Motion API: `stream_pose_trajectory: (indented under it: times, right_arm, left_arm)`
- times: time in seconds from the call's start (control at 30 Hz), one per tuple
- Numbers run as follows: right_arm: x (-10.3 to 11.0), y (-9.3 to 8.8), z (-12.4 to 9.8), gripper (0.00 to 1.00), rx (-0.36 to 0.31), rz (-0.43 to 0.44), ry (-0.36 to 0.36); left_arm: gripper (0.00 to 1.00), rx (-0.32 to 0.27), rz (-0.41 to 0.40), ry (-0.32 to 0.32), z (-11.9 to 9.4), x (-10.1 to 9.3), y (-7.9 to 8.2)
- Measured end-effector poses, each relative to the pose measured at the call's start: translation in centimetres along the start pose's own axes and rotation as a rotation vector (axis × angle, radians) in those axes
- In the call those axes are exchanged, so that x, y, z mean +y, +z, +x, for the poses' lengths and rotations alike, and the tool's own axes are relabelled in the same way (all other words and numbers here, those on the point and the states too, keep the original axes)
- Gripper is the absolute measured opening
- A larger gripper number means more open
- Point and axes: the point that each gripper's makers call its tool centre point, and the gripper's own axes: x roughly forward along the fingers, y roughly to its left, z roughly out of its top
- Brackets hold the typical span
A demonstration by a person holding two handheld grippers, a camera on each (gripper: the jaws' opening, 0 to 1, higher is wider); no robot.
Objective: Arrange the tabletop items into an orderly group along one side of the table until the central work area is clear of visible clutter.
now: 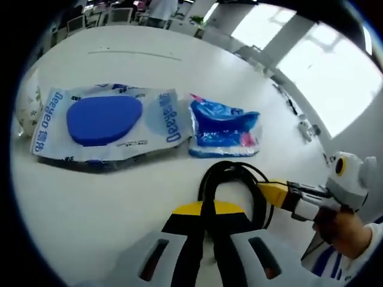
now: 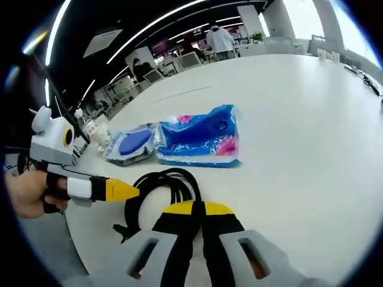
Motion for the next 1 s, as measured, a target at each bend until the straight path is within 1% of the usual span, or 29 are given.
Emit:
stream_pose_trajectory:
  times: [0.1,0.13,0.17,0.2,0.23,0.27,0.3,0.33,0.37,0.4,0.43,0.47,0.5,0.57,0.63,0.67,0.77,0.83,0.87,0.97,1.0]
  right_arm:
    - [-0.1,0.1,0.1,0.01,0.001,-0.028,0.008]
    - [-0.2,0.2,0.1,0.02,0.008,-0.039,-0.002]
    - [-0.4,0.3,0.1,0.04,0.006,-0.077,-0.018]
    - [-0.6,0.7,-0.1,0.08,-0.005,-0.147,-0.036]
    - [-0.6,0.7,-0.2,0.11,-0.008,-0.160,-0.039]
    - [-0.6,0.8,-0.3,0.14,-0.013,-0.169,-0.040]
    - [-0.2,0.9,-0.6,0.17,-0.027,-0.146,-0.030]
    - [-0.2,1.2,-0.8,0.23,-0.046,-0.126,-0.024]
    - [0.1,1.6,-1.1,0.31,-0.072,-0.102,-0.013]
    - [0.3,1.8,-1.3,0.43,-0.089,-0.101,-0.007]
    - [0.6,2.1,-1.5,0.53,-0.111,-0.117,0.006]
    - [0.8,2.0,-1.7,0.61,-0.112,-0.125,0.010]
    - [1.2,1.9,-2.1,0.69,-0.110,-0.128,0.008]
    - [1.7,1.9,-2.5,0.70,-0.117,-0.145,0.015]
    - [2.0,1.7,-2.8,0.72,-0.118,-0.143,0.018]
    - [2.0,1.7,-3.0,0.73,-0.123,-0.136,0.016]
    - [2.1,1.8,-3.2,0.77,-0.142,-0.126,0.013]
    - [2.2,1.9,-3.4,0.80,-0.141,-0.121,0.009]
    - [2.3,1.9,-3.5,0.82,-0.141,-0.122,0.007]
    - [2.3,2.3,-4.0,0.83,-0.149,-0.122,0.002]
    - [2.4,2.4,-4.1,0.83,-0.151,-0.123,0.000]
  left_arm:
    - [0.00,-0.010,0.041,0.003,0.0,0.0,0.1]
    - [0.00,-0.017,0.057,0.006,0.0,0.0,0.1]
    - [0.03,-0.024,0.060,0.014,-0.1,0.0,0.2]
    - [0.06,-0.061,0.068,0.060,0.0,0.7,0.7]
    - [0.11,-0.060,0.080,0.077,-0.1,0.9,0.6]
    - [0.17,-0.068,0.108,0.073,-0.4,0.9,0.7]
    - [0.21,-0.059,0.096,0.066,-0.5,0.6,0.4]
    - [0.27,-0.065,0.122,0.072,-0.8,0.4,0.6]
    - [0.35,-0.070,0.152,0.082,-1.0,0.6,0.7]
    - [0.41,-0.076,0.193,0.081,-1.1,0.7,1.0]
    - [0.46,-0.080,0.217,0.073,-1.3,0.5,1.0]
    - [0.52,-0.093,0.223,0.078,-1.5,0.4,1.2]
    - [0.57,-0.121,0.243,0.089,-1.8,0.6,1.7]
    - [0.67,-0.133,0.257,0.091,-1.9,1.0,2.0]
    - [0.74,-0.144,0.284,0.091,-2.1,1.1,2.4]
    - [0.76,-0.141,0.304,0.096,-2.2,1.3,2.8]
    - [0.79,-0.137,0.285,0.093,-2.4,1.7,2.9]
    - [0.81,-0.141,0.291,0.091,-2.8,1.9,2.8]
    - [0.82,-0.143,0.292,0.088,-3.1,1.6,2.5]
    - [0.84,-0.161,0.303,0.072,-3.6,1.6,2.7]
    - [0.85,-0.167,0.310,0.070,-4.2,1.5,2.5]
